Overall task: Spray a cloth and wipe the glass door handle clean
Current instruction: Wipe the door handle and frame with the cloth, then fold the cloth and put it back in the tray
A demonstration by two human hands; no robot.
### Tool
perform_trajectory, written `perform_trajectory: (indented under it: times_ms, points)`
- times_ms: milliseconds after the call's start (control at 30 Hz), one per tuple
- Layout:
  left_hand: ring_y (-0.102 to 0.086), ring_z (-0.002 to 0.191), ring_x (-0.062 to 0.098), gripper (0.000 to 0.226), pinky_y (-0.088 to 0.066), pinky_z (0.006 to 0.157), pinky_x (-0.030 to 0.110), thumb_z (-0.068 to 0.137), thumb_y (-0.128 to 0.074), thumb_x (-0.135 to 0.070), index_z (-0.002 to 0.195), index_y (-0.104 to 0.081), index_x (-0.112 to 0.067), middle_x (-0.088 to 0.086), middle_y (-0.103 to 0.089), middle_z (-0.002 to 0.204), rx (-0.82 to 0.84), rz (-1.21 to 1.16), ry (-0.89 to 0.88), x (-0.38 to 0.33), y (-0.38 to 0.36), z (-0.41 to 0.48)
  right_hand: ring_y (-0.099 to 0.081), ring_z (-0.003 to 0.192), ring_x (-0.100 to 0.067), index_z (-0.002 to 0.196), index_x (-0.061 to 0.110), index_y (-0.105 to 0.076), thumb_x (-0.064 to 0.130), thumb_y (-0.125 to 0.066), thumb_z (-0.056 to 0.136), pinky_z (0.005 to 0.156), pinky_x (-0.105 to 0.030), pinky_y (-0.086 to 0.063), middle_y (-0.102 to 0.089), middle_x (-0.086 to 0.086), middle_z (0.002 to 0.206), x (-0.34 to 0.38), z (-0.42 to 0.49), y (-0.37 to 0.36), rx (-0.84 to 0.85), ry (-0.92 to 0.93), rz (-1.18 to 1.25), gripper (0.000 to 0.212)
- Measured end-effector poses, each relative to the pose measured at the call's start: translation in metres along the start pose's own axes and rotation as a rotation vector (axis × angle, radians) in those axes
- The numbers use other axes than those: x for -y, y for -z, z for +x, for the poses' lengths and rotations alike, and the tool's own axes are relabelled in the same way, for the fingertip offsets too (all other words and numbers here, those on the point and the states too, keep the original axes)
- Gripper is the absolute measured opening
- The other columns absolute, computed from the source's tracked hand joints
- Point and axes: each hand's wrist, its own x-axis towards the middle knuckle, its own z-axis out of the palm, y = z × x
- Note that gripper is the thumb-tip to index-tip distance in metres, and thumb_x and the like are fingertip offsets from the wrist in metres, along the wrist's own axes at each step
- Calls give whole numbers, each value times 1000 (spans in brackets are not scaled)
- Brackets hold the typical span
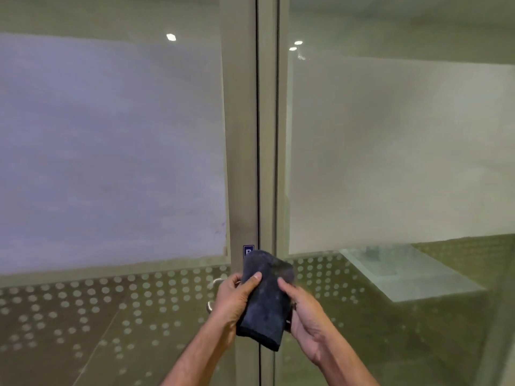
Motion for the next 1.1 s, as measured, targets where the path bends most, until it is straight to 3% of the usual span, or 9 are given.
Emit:
perform_trajectory:
  times_ms: [133, 267, 367, 533, 700, 800, 933, 1000, 1100]
  points:
    - [-79, 99, 31, 64, -64, 90, 49, 81, -84, -34, 134, -60, -7, 11, -82, 107, 98, 45, -48, 1, -3, -12, -74, 102, -31, 146, 31, -40, 6, -67, 91, 92, -50, -59, -73, -13, 121, 11, -26, 9, -146, 139, -82, 66]
    - [-76, 110, 16, 124, -53, 109, 45, 64, -98, -23, 162, -24, -35, -13, -80, 110, 401, 90, -24, 4, -7, -18, -75, 100, -26, 128, 37, -64, 5, -62, 95, 78, -40, -64, -71, -6, 124, 27, -48, 20, -185, 277, -54, 46]
    - [-66, 129, 21, 121, -47, 117, 48, 63, -97, -10, 161, -31, -31, -3, -68, 139, 519, 91, -43, 3, -13, -22, -74, 103, -21, 116, 34, -73, 14, -70, 91, 75, -32, -61, -73, -5, 123, 34, -66, 35, -140, 301, -157, 32]
    - [-70, 121, 11, 97, -60, 94, 26, 71, -89, 5, 151, -49, -33, -2, -68, 140, 489, 154, -177, 12, -35, -36, -65, 119, -16, 144, 32, -44, 12, -90, 58, 93, -31, -58, -63, 1, 134, 34, -91, 63, -34, 308, -497, 99]
    - [-71, 112, -1, 89, -60, 82, 17, 74, -88, 3, 139, -55, -46, -12, -69, 133, 544, 196, -254, 28, -70, -55, -66, 113, -14, 141, 32, -44, 12, -80, 64, 91, -30, -60, -62, 3, 128, 45, -122, 88, -260, 442, -846, 86]
    - [-72, 114, 6, 93, -59, 83, 18, 76, -90, -13, 151, -43, -39, -11, -72, 130, 580, 239, -270, 36, -98, -71, -67, 100, -4, 128, 37, -53, 17, -82, 67, 71, -11, -56, -67, 8, 115, 56, -143, 119, -380, 516, -952, 70]
    - [-76, 90, 20, 100, -61, 68, 31, 78, -64, -69, 162, -27, -28, 8, -72, 111, 443, 392, -114, 57, -149, -94, -61, 109, -10, 128, 38, -54, 18, -83, 68, 97, -30, -53, -63, 6, 118, 67, -174, 169, -595, 599, -1067, 70]
    - [-79, 78, 30, 94, -64, 60, 37, 76, -51, -82, 152, -40, -30, 16, -71, 110, 523, 369, 81, 69, -175, -104, -58, 110, -7, 128, 37, -54, 12, -81, 68, 100, -31, -51, -62, 8, 117, 68, -189, 194, -655, 646, -1091, 71]
    - [-79, 91, 42, 92, -65, 65, 43, 69, -54, -87, 133, -61, -22, 23, -78, 114, 706, 194, 301, 87, -227, -125, -57, 117, -2, 129, 34, -55, -1, -77, 70, 103, -30, -52, -61, 14, 123, 65, -215, 242, -628, 687, -1070, 73]
